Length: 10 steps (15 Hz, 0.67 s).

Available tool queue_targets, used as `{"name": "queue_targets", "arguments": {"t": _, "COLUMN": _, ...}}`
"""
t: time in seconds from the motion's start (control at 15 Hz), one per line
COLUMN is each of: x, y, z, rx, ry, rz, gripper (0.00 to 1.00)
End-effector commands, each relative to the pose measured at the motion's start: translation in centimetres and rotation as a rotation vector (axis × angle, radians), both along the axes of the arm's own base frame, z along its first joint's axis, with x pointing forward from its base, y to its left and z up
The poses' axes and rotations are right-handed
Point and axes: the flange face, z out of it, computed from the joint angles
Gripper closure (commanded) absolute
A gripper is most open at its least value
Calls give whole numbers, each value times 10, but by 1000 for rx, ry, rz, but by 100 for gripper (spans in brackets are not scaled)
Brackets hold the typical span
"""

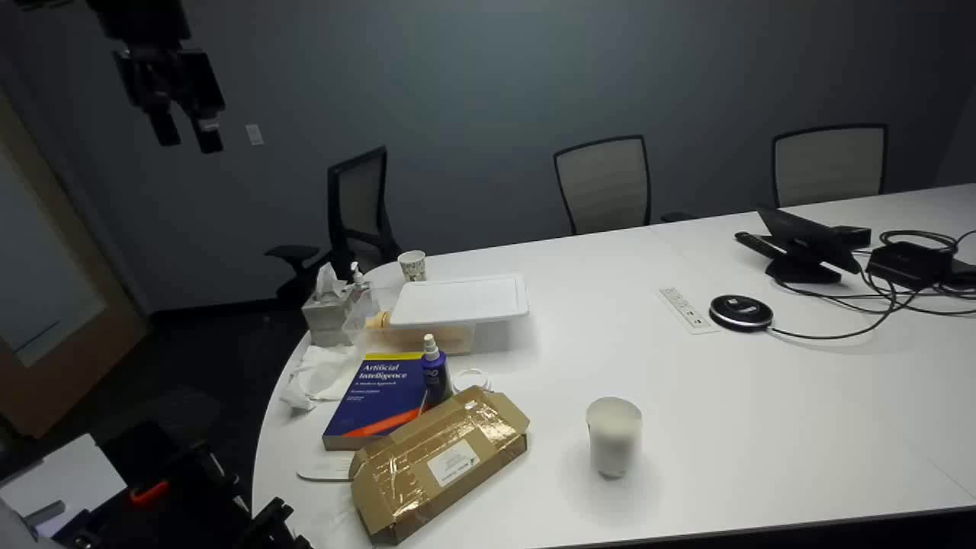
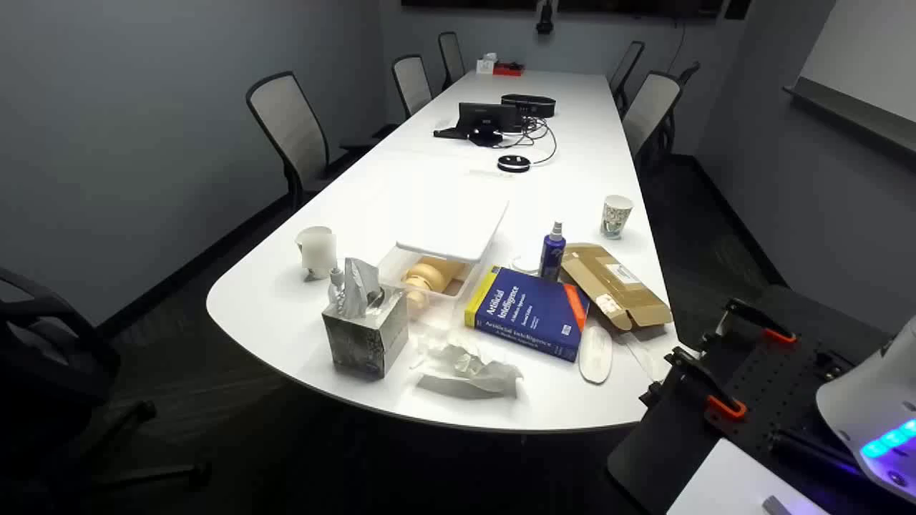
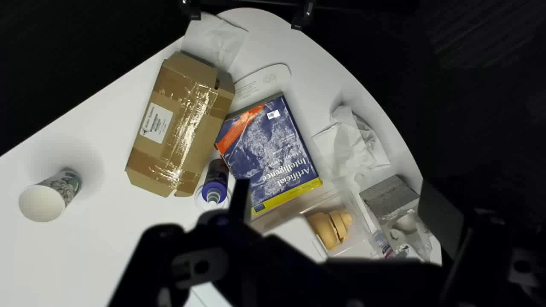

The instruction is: Push the pump of the blue bottle down

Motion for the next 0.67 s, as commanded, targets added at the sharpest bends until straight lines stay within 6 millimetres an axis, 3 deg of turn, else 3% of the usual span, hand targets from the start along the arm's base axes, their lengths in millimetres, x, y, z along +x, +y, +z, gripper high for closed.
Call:
{"name": "queue_targets", "arguments": {"t": 0.0, "x": 0, "y": 0, "z": 1, "rx": 0, "ry": 0, "rz": 0, "gripper": 0}}
{"name": "queue_targets", "arguments": {"t": 0.13, "x": 0, "y": 0, "z": 1, "rx": 0, "ry": 0, "rz": 0, "gripper": 0}}
{"name": "queue_targets", "arguments": {"t": 0.27, "x": 20, "y": -11, "z": -14, "rx": -8, "ry": 21, "rz": -58, "gripper": 0}}
{"name": "queue_targets", "arguments": {"t": 0.4, "x": 42, "y": -25, "z": -36, "rx": -32, "ry": 43, "rz": -144, "gripper": 0}}
{"name": "queue_targets", "arguments": {"t": 0.6, "x": 88, "y": -40, "z": -88, "rx": -51, "ry": 64, "rz": -272, "gripper": 0}}
